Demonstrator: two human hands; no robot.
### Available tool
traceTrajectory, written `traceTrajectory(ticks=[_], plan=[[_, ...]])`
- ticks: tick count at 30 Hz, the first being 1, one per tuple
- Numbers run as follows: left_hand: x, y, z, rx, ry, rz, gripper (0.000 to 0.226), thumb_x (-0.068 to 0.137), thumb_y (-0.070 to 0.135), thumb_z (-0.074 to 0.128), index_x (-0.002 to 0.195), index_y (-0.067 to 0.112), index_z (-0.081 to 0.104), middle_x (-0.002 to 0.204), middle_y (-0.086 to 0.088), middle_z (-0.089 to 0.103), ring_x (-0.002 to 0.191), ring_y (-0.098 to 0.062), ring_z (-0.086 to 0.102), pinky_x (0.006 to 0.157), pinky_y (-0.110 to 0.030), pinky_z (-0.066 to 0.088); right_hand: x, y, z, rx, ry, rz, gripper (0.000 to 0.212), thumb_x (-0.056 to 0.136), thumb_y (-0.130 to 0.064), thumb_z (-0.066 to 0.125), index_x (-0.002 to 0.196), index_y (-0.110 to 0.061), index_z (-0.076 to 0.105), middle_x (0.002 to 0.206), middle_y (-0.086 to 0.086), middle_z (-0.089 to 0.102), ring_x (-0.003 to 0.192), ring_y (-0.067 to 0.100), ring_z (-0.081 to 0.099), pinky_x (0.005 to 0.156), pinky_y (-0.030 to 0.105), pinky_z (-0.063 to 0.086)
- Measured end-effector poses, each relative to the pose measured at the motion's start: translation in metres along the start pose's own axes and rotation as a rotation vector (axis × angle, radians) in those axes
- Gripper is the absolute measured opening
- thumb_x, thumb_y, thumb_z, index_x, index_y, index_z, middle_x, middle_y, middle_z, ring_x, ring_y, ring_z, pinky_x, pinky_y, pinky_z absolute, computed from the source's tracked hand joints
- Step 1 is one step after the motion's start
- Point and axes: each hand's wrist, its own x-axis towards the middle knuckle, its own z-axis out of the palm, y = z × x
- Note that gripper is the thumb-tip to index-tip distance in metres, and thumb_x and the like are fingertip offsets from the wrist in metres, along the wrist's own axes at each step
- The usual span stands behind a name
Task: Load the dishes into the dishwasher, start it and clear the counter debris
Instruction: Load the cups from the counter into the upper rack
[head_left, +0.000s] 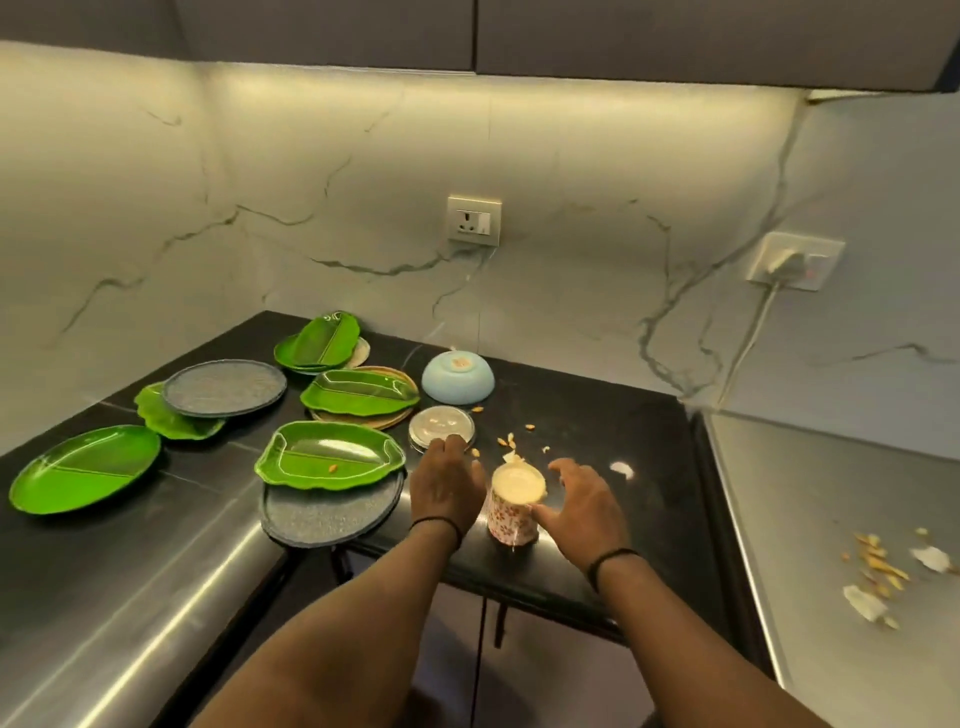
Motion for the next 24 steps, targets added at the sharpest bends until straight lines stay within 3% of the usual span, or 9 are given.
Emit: traceTrajectory(ticks=[4, 7, 12, 17, 21, 24], plan=[[0.046, -0.017, 0.013, 0.012, -0.041, -0.111, 0.038, 0.086, 0.027, 0.06, 0.12, 0.011, 0.056, 0.119, -0.013, 0.057, 0.11, -0.031, 0.056, 0.091, -0.04, 0.048, 0.048, -0.018, 0.012, 0.014, 0.025, -0.004, 0.055, 0.082, -0.051, 0.066, 0.127, -0.024, 0.051, 0.119, 0.001, 0.057, 0.111, 0.018, 0.053, 0.092, 0.034, 0.049], [0.075, -0.032, 0.03, -0.039, -0.072, -0.295, 0.041, 0.085, 0.025, 0.058, 0.121, 0.006, 0.053, 0.122, -0.018, 0.057, 0.113, -0.034, 0.055, 0.092, -0.039, 0.045, 0.082, -0.03, 0.029, 0.013, 0.004, 0.015, 0.047, 0.086, -0.05, 0.061, 0.124, -0.022, 0.053, 0.116, 0.001, 0.059, 0.106, 0.017, 0.055, 0.088, 0.031, 0.048], [0.122, -0.058, 0.057, -0.252, -0.149, -0.645, 0.045, 0.083, 0.023, 0.058, 0.121, -0.001, 0.056, 0.126, -0.022, 0.059, 0.115, -0.038, 0.057, 0.092, -0.039, 0.048, 0.155, -0.044, 0.069, 0.009, -0.188, 0.15, 0.045, 0.089, -0.037, 0.059, 0.128, -0.016, 0.052, 0.125, 0.007, 0.059, 0.112, 0.024, 0.056, 0.092, 0.037, 0.049], [0.158, -0.086, 0.069, -0.219, -0.244, -0.636, 0.045, 0.091, 0.032, 0.048, 0.118, -0.001, 0.061, 0.123, -0.021, 0.062, 0.113, -0.037, 0.059, 0.091, -0.036, 0.046, 0.212, -0.054, 0.113, 0.027, -0.409, 0.25, 0.037, 0.087, -0.027, 0.054, 0.119, -0.008, 0.056, 0.124, 0.014, 0.058, 0.112, 0.03, 0.055, 0.088, 0.033, 0.044], [0.177, -0.109, 0.087, -0.211, -0.341, -0.607, 0.058, 0.073, 0.046, 0.039, 0.094, 0.001, 0.07, 0.093, -0.017, 0.073, 0.084, -0.036, 0.07, 0.081, -0.039, 0.057, 0.236, -0.052, 0.14, 0.087, -0.509, 0.265, 0.038, 0.085, -0.021, 0.054, 0.12, -0.007, 0.058, 0.123, 0.012, 0.06, 0.112, 0.029, 0.057, 0.087, 0.032, 0.045], [0.178, -0.114, 0.089, -0.187, -0.34, -0.599, 0.062, 0.07, 0.048, 0.041, 0.098, 0.002, 0.071, 0.096, -0.017, 0.073, 0.087, -0.036, 0.07, 0.082, -0.038, 0.057, 0.237, -0.049, 0.154, 0.189, -0.522, 0.291, 0.029, 0.08, -0.019, 0.057, 0.108, -0.013, 0.064, 0.107, 0.008, 0.065, 0.099, 0.025, 0.061, 0.078, 0.03, 0.047]])
